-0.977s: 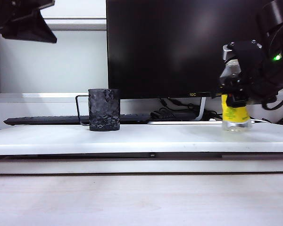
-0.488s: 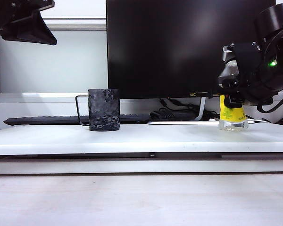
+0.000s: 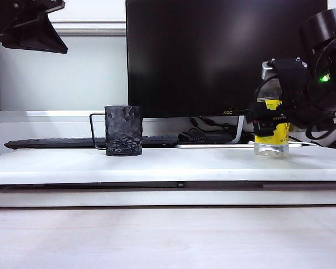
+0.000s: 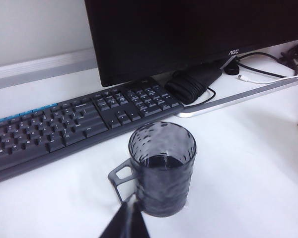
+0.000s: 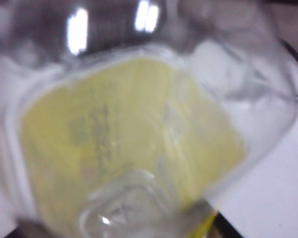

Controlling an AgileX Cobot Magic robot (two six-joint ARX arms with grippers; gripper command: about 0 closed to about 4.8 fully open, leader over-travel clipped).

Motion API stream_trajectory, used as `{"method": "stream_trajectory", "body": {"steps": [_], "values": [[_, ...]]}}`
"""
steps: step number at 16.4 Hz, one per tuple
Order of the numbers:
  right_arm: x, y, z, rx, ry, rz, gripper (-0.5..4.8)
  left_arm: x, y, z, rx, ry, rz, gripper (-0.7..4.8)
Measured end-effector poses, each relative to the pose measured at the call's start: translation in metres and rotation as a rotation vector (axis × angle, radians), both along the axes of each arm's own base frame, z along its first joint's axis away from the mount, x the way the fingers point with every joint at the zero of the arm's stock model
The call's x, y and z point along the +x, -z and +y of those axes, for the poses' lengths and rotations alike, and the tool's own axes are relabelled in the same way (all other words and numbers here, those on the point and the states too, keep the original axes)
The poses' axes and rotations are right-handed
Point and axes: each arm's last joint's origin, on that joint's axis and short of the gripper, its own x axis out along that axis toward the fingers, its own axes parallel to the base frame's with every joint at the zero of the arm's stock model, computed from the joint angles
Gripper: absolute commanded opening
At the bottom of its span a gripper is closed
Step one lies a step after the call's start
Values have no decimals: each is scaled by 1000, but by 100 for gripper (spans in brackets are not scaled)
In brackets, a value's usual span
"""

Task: Carefully pick up the bottle and pour some water from the bottle into the cup.

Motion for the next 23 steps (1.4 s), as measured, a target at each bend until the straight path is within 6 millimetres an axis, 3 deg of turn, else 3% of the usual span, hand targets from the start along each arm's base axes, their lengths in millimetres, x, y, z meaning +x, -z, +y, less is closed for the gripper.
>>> {"method": "stream_trajectory", "body": {"steps": [1, 2, 4, 7, 10, 12, 13, 14, 15, 16, 18, 19, 21, 23], "values": [[0, 0, 0, 0, 1, 3, 479, 0, 0, 0, 1, 0, 3, 118], [-1, -1, 0, 0, 1, 4, 479, 0, 1, 0, 2, 0, 6, 162], [-4, -10, -1, -4, 1, -24, 479, -1, 0, 0, 2, 0, 4, 161], [-25, -69, -8, -45, 18, -231, 479, -20, -25, 7, -31, -31, -114, 161], [-70, -127, -20, -52, 22, -371, 479, -55, -56, 22, -75, -168, -268, 160], [-113, -158, -32, -35, 29, -437, 479, -92, -74, 35, -112, -224, -357, 101], [-137, -168, -39, -32, 38, -448, 479, -109, -76, 41, -111, -243, -354, 18], [-160, -174, -45, -31, 42, -452, 433, -123, -72, 46, -94, -270, -315, -6], [-182, -175, -51, -25, 46, -435, 277, -139, -67, 51, -89, -284, -268, -5], [-201, -172, -57, -1, 48, -402, -20, -152, -60, 55, -96, -290, -207, -5], [-249, -146, -70, 133, 60, -252, -1, -179, -37, 63, -200, -319, 14, -5], [-256, -133, -72, 169, 69, -220, -1, -185, -33, 65, -228, -327, 46, -5], [-252, -89, -71, 200, 77, -221, -1, -179, -20, 65, -182, -377, 52, -5], [-224, -43, -64, 236, 83, -330, -1, -155, 12, 59, -136, -406, -6, 6]]}}
